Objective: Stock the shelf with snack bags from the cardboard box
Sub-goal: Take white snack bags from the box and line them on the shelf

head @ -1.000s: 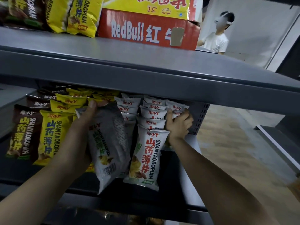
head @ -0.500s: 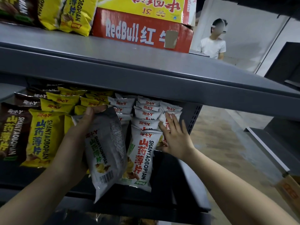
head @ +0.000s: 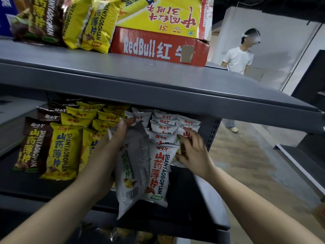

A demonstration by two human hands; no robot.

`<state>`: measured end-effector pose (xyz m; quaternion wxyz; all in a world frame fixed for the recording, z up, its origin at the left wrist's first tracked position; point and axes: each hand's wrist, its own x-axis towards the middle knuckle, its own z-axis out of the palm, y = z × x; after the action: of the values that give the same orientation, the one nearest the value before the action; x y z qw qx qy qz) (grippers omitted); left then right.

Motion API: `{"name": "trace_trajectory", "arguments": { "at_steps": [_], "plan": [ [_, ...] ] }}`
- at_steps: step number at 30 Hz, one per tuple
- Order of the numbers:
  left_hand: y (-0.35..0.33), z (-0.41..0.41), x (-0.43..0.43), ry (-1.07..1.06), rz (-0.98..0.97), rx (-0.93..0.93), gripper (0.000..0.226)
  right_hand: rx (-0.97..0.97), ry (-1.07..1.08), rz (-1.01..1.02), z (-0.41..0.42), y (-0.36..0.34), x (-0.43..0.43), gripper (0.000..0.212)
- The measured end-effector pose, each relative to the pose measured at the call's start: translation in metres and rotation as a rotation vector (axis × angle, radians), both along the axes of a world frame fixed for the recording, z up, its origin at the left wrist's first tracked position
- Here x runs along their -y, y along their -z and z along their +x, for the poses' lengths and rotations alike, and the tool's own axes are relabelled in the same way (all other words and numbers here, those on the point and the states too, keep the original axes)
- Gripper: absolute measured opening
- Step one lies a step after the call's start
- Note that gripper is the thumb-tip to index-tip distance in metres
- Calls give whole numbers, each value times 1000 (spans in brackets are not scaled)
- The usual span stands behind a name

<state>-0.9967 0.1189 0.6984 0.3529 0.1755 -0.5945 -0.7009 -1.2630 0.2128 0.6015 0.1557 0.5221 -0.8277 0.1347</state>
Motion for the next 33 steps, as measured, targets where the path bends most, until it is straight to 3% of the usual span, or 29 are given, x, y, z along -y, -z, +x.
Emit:
{"name": "trace_trajectory", "arguments": {
  "at_steps": [5, 6, 8, 10, 12, 15, 21, 23, 26, 29, 33],
  "plan": [
    [-1, -15, -23, -25, -4, 23, 87, 187, -126, -235, 32, -8, -48, 30],
    [-2, -21, -30, -44, -18, 34, 87, 270, -150, -270, 43, -13, -57, 24],
    [-6, -36, -46, -101, -49, 54, 59, 518, -195, -332, 69, -25, -71, 18],
    [-12, -52, -62, -87, -90, 93, 37, 870, -240, -380, 97, -42, -81, 26],
    [-12, -70, -71, -54, -163, 116, 43, 1076, -278, -344, 114, -54, -90, 52],
    [-13, -92, -80, 22, -204, 173, 74, 1054, -331, -260, 126, -64, -95, 88],
    [-5, -106, -86, 318, -121, 247, 99, 1033, -267, -399, 100, -53, -95, 60],
    [-2, -107, -82, 395, -93, 248, 84, 1041, -194, -431, 86, -47, -100, 46],
    [-2, -110, -69, 274, -191, 304, 33, 1325, -89, -467, 67, -40, -108, 28],
    [-3, -115, -55, 213, -431, 431, 24, 1488, -107, -453, 57, -33, -111, 27],
    [-4, -123, -43, 196, -375, 442, 4, 1561, -159, -471, 55, -26, -106, 28]
  ]
}}
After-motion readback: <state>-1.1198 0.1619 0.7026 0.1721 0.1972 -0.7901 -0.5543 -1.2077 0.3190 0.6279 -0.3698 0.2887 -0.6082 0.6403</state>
